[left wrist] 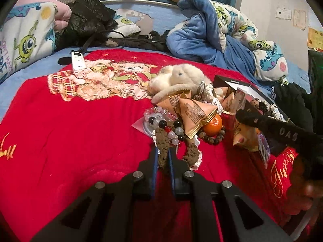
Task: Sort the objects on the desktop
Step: 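Lift brown scrunchie in left gripper and tan packet in right gripper toward the box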
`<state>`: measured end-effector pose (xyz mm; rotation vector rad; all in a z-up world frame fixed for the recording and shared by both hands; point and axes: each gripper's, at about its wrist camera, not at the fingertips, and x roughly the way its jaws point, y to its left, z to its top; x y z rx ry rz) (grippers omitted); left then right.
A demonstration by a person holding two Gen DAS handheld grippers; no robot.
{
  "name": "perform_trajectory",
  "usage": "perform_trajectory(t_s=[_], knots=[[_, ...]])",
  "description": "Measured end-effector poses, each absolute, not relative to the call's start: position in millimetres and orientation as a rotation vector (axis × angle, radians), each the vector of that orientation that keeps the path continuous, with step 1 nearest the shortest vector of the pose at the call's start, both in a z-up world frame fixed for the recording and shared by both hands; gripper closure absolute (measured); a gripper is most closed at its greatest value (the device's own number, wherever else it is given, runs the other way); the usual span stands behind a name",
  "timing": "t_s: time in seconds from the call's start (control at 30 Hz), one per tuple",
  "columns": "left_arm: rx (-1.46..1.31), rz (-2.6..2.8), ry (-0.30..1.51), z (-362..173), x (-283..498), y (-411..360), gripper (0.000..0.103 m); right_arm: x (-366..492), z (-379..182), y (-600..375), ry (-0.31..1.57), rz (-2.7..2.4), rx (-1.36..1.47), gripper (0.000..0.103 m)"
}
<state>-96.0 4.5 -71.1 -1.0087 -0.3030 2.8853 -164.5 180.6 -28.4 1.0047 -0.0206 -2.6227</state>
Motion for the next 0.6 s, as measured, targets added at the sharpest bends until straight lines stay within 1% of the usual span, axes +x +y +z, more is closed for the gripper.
perform_trajectory(t_s=[0.13, 0.33, 0.6], knots=[[-0.966, 2.901, -0.323, -64, -81, 1, 0.093, -155, -14, 187, -0.070, -2.622, 0.956, 0.093], [-0.913, 2.968, -0.290, -49, -49, 0, 0.093, -143, -1, 205, -0.189, -2.593, 0.921, 0.093], [-0.891, 2.992, -0.278, -31, -17, 1, 0.093, -122, 9, 222, -0.296, -2.551, 0.890, 0.093]])
